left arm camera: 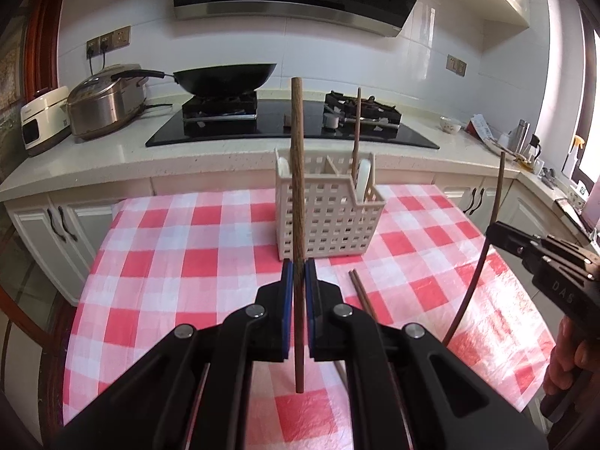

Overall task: Organize utensils
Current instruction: 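Lift both held chopsticks upright and carry them over the basket, then lower both chopsticks into the basket and open both tools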

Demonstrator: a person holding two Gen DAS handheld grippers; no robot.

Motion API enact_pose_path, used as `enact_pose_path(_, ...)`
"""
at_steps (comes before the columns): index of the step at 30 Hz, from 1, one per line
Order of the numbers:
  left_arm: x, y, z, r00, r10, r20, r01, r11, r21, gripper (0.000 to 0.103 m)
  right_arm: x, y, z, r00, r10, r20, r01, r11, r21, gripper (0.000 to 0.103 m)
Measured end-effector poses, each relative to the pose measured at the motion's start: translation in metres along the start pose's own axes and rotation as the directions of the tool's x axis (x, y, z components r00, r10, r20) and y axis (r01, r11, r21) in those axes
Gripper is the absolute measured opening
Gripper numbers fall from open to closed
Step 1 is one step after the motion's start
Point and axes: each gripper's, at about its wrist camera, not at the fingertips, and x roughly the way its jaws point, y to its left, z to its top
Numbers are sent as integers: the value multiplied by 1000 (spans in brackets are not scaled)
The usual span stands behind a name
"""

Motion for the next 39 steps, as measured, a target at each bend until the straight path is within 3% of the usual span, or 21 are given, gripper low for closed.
enact_pose_path(6,-5,-4,43,998,-13,54,11,1000,27,6,4,-3,32,1000,15,27,-15,1000,-4,8)
enact_pose_path(16,-10,-6,142,986,-24,166,17,999,39,6,16,-5,121,992,11,127,-8,999,-31,8)
enact_pose_path(24,15,-13,198,977,-3,215,-5,999,33,6,44,-7,172,985,22,173,-21,1000,-8,8)
enact_pose_path(31,64,-10,204,984,12,178,-15,1000,19,6,77,-4,189,985,40,169,-42,999,7,8)
enact_pose_path(39,121,-6,181,997,25,76,-27,999,23,6,120,-2,177,994,54,94,-57,998,29,8)
